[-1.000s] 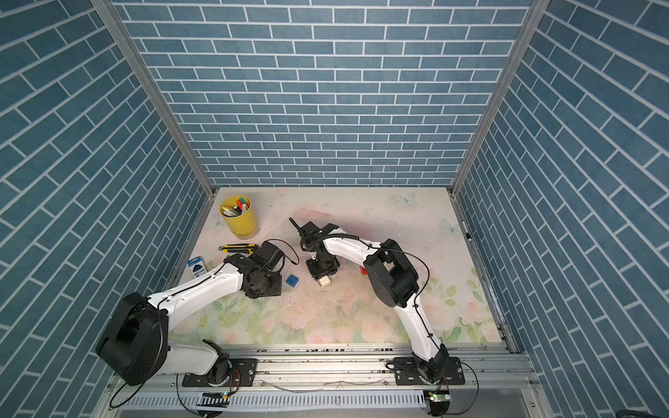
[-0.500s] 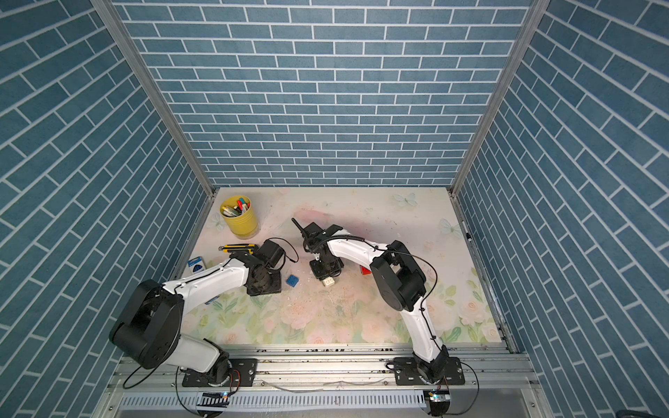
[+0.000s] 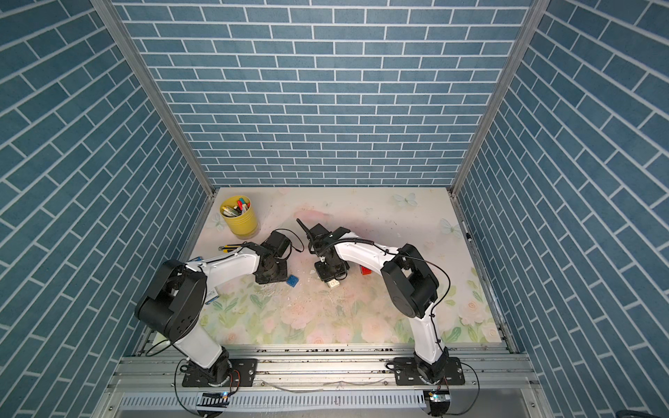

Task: Assemble the letter y with lego
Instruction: Pick up the lego brick from the center of the board.

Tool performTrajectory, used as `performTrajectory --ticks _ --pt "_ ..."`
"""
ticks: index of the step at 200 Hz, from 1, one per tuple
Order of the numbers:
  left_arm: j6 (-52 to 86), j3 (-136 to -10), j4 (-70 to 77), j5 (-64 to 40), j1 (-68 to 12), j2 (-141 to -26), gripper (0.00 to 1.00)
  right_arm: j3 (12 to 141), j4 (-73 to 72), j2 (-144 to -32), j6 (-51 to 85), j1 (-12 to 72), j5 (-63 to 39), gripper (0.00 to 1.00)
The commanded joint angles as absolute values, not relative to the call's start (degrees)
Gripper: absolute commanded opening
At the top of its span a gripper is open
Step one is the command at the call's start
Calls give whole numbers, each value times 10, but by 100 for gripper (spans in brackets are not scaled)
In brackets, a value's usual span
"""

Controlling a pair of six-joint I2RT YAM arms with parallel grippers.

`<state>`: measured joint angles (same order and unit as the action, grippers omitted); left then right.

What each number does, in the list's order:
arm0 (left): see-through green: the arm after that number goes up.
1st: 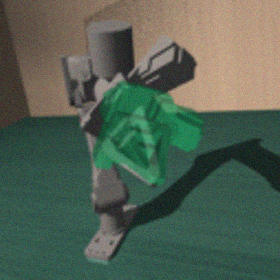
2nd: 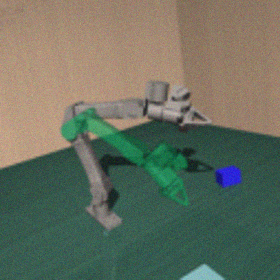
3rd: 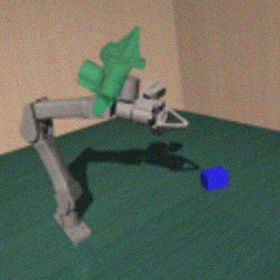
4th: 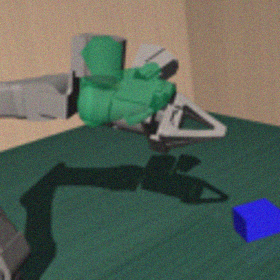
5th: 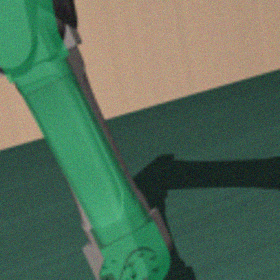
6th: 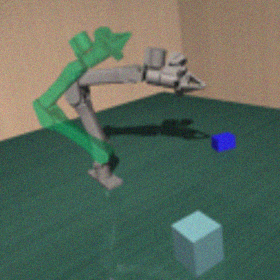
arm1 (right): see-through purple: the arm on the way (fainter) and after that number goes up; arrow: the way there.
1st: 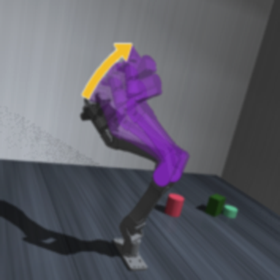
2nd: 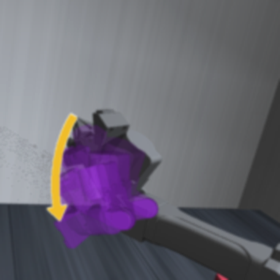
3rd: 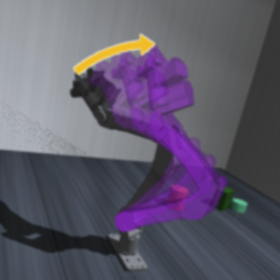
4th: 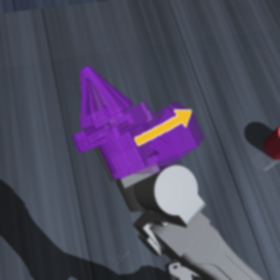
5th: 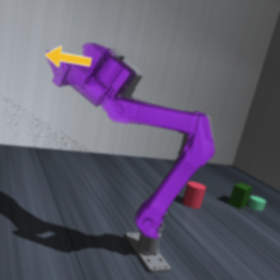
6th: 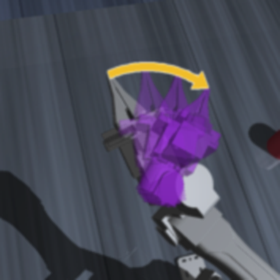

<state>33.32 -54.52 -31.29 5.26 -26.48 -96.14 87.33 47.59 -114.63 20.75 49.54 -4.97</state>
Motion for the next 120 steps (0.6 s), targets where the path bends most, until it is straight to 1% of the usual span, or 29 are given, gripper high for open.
performTrajectory --ticks 1,43,72,120 --pt "320 -543 -300 33 -266 -966 54 864 470 -1119 221 492 -38 33" --pt "316 -534 -287 19 -288 -976 54 860 470 -1118 222 486 -37 33" --pt "327 -528 -282 6 -298 -982 51 853 470 -1111 226 482 -33 33" --pt "337 -526 -275 0 -316 -988 51 841 468 -1105 229 476 -31 33"
